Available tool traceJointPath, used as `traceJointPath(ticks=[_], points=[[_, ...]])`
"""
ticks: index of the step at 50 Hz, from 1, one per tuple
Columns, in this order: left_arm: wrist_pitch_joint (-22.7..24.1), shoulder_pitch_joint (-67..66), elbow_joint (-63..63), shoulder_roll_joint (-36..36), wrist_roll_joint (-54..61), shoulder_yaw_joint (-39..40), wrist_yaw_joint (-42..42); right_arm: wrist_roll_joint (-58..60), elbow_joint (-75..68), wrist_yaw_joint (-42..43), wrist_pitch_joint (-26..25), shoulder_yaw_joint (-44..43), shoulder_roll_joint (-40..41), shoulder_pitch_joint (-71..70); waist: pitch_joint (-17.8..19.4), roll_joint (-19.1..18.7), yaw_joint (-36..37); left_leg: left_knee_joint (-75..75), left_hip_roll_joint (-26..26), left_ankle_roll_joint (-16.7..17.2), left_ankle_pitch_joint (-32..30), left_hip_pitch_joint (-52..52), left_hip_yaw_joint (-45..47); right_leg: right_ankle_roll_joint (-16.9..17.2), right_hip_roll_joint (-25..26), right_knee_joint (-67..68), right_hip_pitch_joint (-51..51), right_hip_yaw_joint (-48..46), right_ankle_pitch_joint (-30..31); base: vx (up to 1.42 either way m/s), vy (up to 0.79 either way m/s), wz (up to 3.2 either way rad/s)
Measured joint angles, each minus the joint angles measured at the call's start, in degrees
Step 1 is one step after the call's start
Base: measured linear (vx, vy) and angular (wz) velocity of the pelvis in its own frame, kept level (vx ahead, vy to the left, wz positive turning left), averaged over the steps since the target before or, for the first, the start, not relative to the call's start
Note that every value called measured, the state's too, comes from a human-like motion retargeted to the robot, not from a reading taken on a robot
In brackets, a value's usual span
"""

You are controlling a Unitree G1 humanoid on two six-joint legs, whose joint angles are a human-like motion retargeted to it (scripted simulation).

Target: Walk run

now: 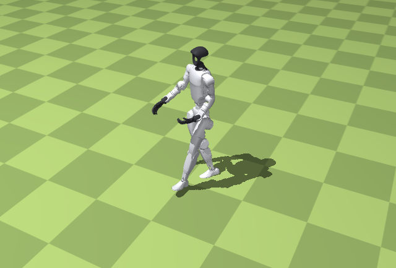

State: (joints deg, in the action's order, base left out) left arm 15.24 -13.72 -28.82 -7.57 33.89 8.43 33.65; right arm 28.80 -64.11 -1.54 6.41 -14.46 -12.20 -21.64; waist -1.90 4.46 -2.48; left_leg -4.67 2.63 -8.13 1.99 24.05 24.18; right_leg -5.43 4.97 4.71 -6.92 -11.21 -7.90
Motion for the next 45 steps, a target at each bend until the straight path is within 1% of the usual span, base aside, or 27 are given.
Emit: traceJointPath(ticks=[2,3,5,7,8,10,12,14,17,19,20,23,25,27,30,32,33,34,35,37,38,39,40,41,42,43,45], points=[[-0.2,-0.7,-0.6,0.0,-0.2,0.7,-0.2,1.0,-3.2,-0.9,-0.2,-0.3,0.8,1.6,-0.8,0.2,1.8,-0.8,-0.2,-0.6,-2.1,-0.9,0.8,1.4,-0.7,2.0,-1.4,-0.4,4.9,0.86,-0.01,-0.81],[-0.2,-1.1,-0.8,0.0,-0.3,1.0,-0.4,2.0,-5.3,-1.6,-0.5,-0.6,1.1,2.8,-1.5,0.0,2.2,-0.8,-0.4,0.0,-3.9,-2.1,1.2,2.3,-0.9,3.2,-1.9,-1.3,8.6,1.06,0.03,-0.50],[-0.2,-1.6,-1.4,0.4,-0.6,1.3,-1.1,4.6,-11.1,-2.9,-1.5,-0.8,1.8,5.5,-3.1,-0.1,1.7,-2.4,-1.0,0.4,-4.8,-3.4,-0.2,4.2,-1.8,7.1,-2.0,-2.6,19.5,1.26,0.04,-0.19],[-0.1,-1.5,-1.2,1.3,-0.5,1.4,-1.8,7.5,-18.5,-3.3,-3.8,-0.2,2.1,8.7,-3.7,-0.9,0.2,-4.7,-2.1,-0.8,-2.8,-4.1,-3.3,5.5,-1.2,15.1,0.4,0.1,30.3,1.10,0.00,0.12],[0.0,-1.1,-1.0,1.8,-0.4,1.0,-1.9,8.7,-22.4,-3.3,-5.5,0.2,1.9,10.1,-3.4,-2.0,-0.6,-5.3,-2.9,-1.4,-1.5,-5.4,-4.0,5.0,-0.5,20.4,2.1,-0.7,34.1,1.07,0.01,0.42],[0.0,0.6,-0.8,2.7,0.1,-0.3,-1.7,11.9,-29.9,-4.1,-9.4,-0.2,0.6,12.9,-2.0,-2.9,-1.7,-4.8,-2.9,-2.3,0.7,-10.1,-1.4,2.7,-3.4,35.4,6.6,-4.8,37.9,0.89,0.01,0.49],[-0.6,3.9,-1.1,3.6,0.5,-1.3,-1.7,16.7,-33.3,-7.0,-12.6,-1.8,0.4,17.1,-1.7,-5.6,-1.4,-3.5,-4.7,-1.6,1.9,-12.6,-2.8,2.8,-0.9,38.4,10.6,-4.1,35.5,0.73,-0.03,0.20],[-0.9,7.5,-1.8,4.1,0.9,-2.2,-1.8,20.9,-33.3,-10.9,-14.3,-3.3,0.8,22.8,-1.1,-6.4,-1.6,-3.2,-4.4,-1.1,3.2,-14.5,-4.0,3.4,0.8,41.5,15.6,-1.2,28.5,0.83,-0.07,0.42],[0.0,10.9,-1.1,4.6,1.1,-4.7,-1.8,22.3,-33.3,-13.6,-12.8,-3.6,2.1,30.6,-0.3,-7.6,-5.0,-1.4,-3.0,-0.8,4.2,-17.6,-8.3,4.7,0.5,40.3,22.4,-0.6,20.1,0.73,-0.10,1.27],[0.3,11.9,0.1,4.4,1.2,-5.7,-1.1,21.9,-33.3,-13.3,-11.6,-3.6,3.2,35.2,0.0,-8.1,-8.5,-0.2,-1.6,-0.8,5.1,-19.7,-11.7,4.8,-2.0,35.7,26.4,-2.1,15.5,0.88,-0.18,1.47],[0.3,12.2,0.7,4.3,1.3,-5.9,-0.7,21.7,-33.3,-12.8,-11.3,-3.6,3.7,37.2,0.2,-8.0,-9.9,0.3,-0.7,-0.8,5.6,-20.9,-12.9,5.3,-3.7,32.2,27.9,-2.7,14.2,0.67,-0.15,0.98],[0.1,12.8,1.9,3.7,2.4,-6.1,-0.5,22.2,-33.3,-11.9,-12.1,-5.2,5.0,41.2,1.5,-6.6,-12.8,1.2,1.9,-0.4,8.0,-25.3,-14.5,5.8,-8.3,18.2,30.0,-5.2,14.3,0.69,-0.21,0.62],[0.3,12.8,2.2,3.5,3.2,-6.3,-0.8,22.5,-33.3,-12.5,-12.6,-6.5,5.7,42.7,2.6,-5.7,-14.8,1.4,3.2,0.0,9.6,-28.6,-15.7,7.0,-9.9,9.3,31.3,-4.9,13.4,0.78,-0.28,0.49],[0.8,12.4,2.0,3.3,3.4,-6.1,-1.0,22.2,-33.3,-14.3,-12.7,-7.3,5.9,43.2,3.3,-5.6,-15.9,1.6,3.3,1.1,10.9,-31.6,-16.0,7.9,-9.8,1.8,32.9,-3.7,12.2,0.72,-0.26,0.04],[1.0,11.5,0.6,2.8,3.3,-5.5,-0.9,20.6,-33.3,-17.0,-13.0,-7.6,5.6,42.1,3.0,-6.3,-15.8,1.0,2.5,3.2,12.0,-34.2,-14.9,6.8,-9.2,-4.9,34.5,-6.4,10.9,0.84,-0.35,-0.28],[0.6,10.2,-0.7,2.5,3.1,-5.8,-0.7,19.5,-33.3,-16.9,-12.8,-8.4,5.4,40.7,2.3,-6.6,-16.6,-0.8,2.0,5.3,10.3,-35.3,-15.6,3.5,-9.7,-1.6,33.9,-9.1,12.3,0.88,-0.39,0.27],[0.5,9.3,-1.3,2.3,2.9,-6.2,-0.7,19.0,-33.3,-16.2,-12.5,-8.9,5.4,39.8,1.7,-6.8,-17.3,-2.0,1.7,6.7,8.4,-35.6,-16.4,2.6,-9.9,0.3,33.4,-9.9,12.0,1.03,-0.49,0.72],[0.4,8.3,-1.9,2.1,2.5,-6.5,-0.5,18.5,-33.3,-15.2,-12.1,-9.3,5.3,38.8,1.1,-7.0,-18.4,-3.8,1.1,8.7,5.3,-35.9,-17.8,2.3,-10.3,1.4,32.8,-11.1,13.4,1.09,-0.54,1.04],[0.3,7.1,-2.4,1.9,2.0,-6.8,-0.2,17.9,-33.3,-14.0,-11.5,-9.7,5.1,37.9,0.4,-7.2,-19.7,-5.8,0.4,10.9,1.5,-36.0,-19.4,2.3,-10.7,2.0,32.0,-12.4,15.7,1.01,-0.53,0.64],[0.2,4.7,-3.2,0.9,0.4,-6.0,0.6,16.1,-33.3,-11.1,-10.3,-9.1,4.3,34.8,-1.4,-7.3,-18.7,-12.2,-0.2,16.1,-10.7,-34.6,-19.7,0.3,-9.5,4.9,31.2,-7.9,13.8,0.96,-0.52,-0.09],[0.3,3.2,-3.5,0.3,-0.4,-6.1,0.9,15.4,-33.3,-9.8,-9.7,-9.1,3.7,33.0,-1.7,-7.0,-18.1,-17.3,-0.8,18.6,-16.8,-33.4,-19.7,-0.9,-8.0,5.9,30.7,-2.9,11.8,1.01,-0.52,-0.37],[0.6,2.0,-3.6,-0.3,-0.9,-6.1,0.8,15.2,-32.1,-8.9,-9.4,-9.2,3.4,31.3,-1.8,-6.3,-17.3,-23.7,-0.9,20.3,-20.9,-31.4,-19.4,-1.5,-8.3,6.3,29.0,-2.9,10.2,1.00,-0.50,-0.54],[0.9,0.9,-3.5,-0.9,-1.1,-6.2,0.5,15.2,-30.3,-8.1,-9.2,-9.2,3.2,29.6,-1.8,-5.3,-16.3,-30.9,-0.7,21.6,-23.9,-29.0,-18.9,-1.8,-9.6,6.6,26.8,-5.4,8.9,0.86,-0.43,-0.85],[1.0,0.4,-3.6,-1.2,-0.7,-5.7,0.3,15.3,-27.7,-7.7,-9.3,-8.5,3.0,27.8,-1.9,-3.9,-15.6,-36.8,0.2,21.4,-27.5,-26.7,-18.5,-2.3,-9.8,5.8,25.1,-5.2,8.4,0.80,-0.39,-0.98],[1.0,0.0,-3.7,-1.4,-0.3,-5.2,0.2,15.2,-25.0,-7.2,-9.4,-7.7,2.8,26.0,-1.9,-2.7,-14.9,-41.9,1.0,20.9,-29.4,-24.4,-18.5,-2.6,-9.7,5.0,23.3,-4.6,7.9,0.79,-0.37,-1.03],[0.7,-0.1,-3.9,-1.5,0.1,-4.4,0.3,15.1,-22.3,-6.6,-9.5,-6.7,2.6,24.1,-2.0,-2.0,-14.3,-45.5,1.9,20.0,-27.7,-21.9,-19.4,-2.7,-9.1,4.5,21.8,-3.5,7.2,0.82,-0.36,-0.88],[-0.2,0.0,-4.2,-1.5,0.6,-2.7,0.8,14.7,-17.3,-4.7,-9.2,-5.0,1.5,20.0,-1.7,-2.1,-14.2,-51.3,2.5,18.9,-20.4,-16.4,-22.4,-3.0,-7.1,3.5,18.8,-3.0,5.9,0.75,-0.32,-0.59]])
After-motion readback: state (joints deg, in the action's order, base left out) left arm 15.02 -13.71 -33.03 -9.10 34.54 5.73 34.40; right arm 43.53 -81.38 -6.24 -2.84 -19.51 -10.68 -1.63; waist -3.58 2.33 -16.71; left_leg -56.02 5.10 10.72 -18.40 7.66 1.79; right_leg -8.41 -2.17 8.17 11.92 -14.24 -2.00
